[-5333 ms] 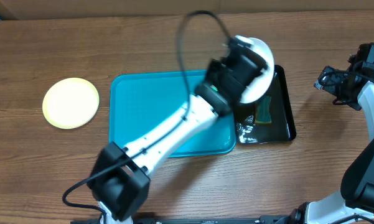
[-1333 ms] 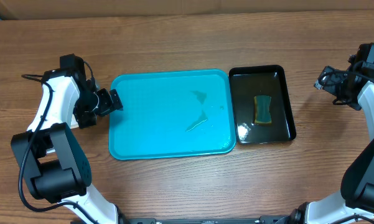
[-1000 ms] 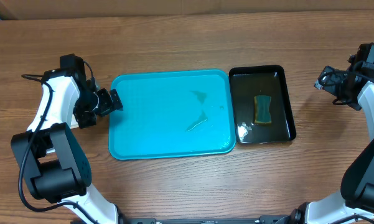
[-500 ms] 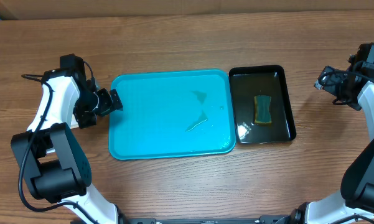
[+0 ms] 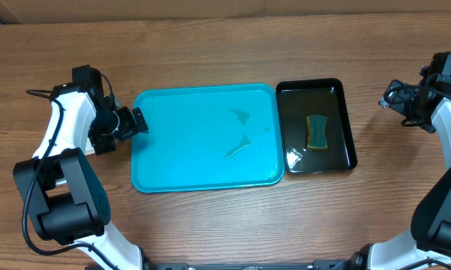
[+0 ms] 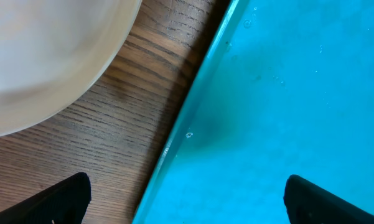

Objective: Clean dirty plates on tray and stack at the side

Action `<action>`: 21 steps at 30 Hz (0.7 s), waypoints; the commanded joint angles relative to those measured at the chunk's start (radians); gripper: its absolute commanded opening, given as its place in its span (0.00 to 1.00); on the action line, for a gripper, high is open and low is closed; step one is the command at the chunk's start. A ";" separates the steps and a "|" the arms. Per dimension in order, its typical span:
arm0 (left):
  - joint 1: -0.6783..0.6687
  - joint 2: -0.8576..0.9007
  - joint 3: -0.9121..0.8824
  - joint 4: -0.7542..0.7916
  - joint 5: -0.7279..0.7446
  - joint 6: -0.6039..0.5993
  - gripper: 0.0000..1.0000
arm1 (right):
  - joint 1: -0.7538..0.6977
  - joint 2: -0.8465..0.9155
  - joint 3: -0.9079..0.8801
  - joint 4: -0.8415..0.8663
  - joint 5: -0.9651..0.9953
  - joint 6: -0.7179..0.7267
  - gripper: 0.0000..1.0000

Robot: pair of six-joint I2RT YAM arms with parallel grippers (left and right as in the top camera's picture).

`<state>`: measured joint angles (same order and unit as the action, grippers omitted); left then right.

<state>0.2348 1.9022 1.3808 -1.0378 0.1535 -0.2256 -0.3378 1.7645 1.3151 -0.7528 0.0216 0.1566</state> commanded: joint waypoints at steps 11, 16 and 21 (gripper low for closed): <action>-0.009 -0.026 -0.007 0.003 0.014 0.009 1.00 | 0.024 -0.151 0.016 0.003 -0.009 0.004 1.00; -0.009 -0.026 -0.007 0.003 0.015 0.009 1.00 | 0.070 -0.293 0.016 0.003 -0.009 0.003 1.00; -0.009 -0.026 -0.007 0.003 0.015 0.009 1.00 | 0.168 -0.469 0.016 0.003 -0.009 0.004 1.00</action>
<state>0.2348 1.9022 1.3808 -1.0370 0.1535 -0.2256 -0.2211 1.3918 1.3151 -0.7528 0.0151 0.1570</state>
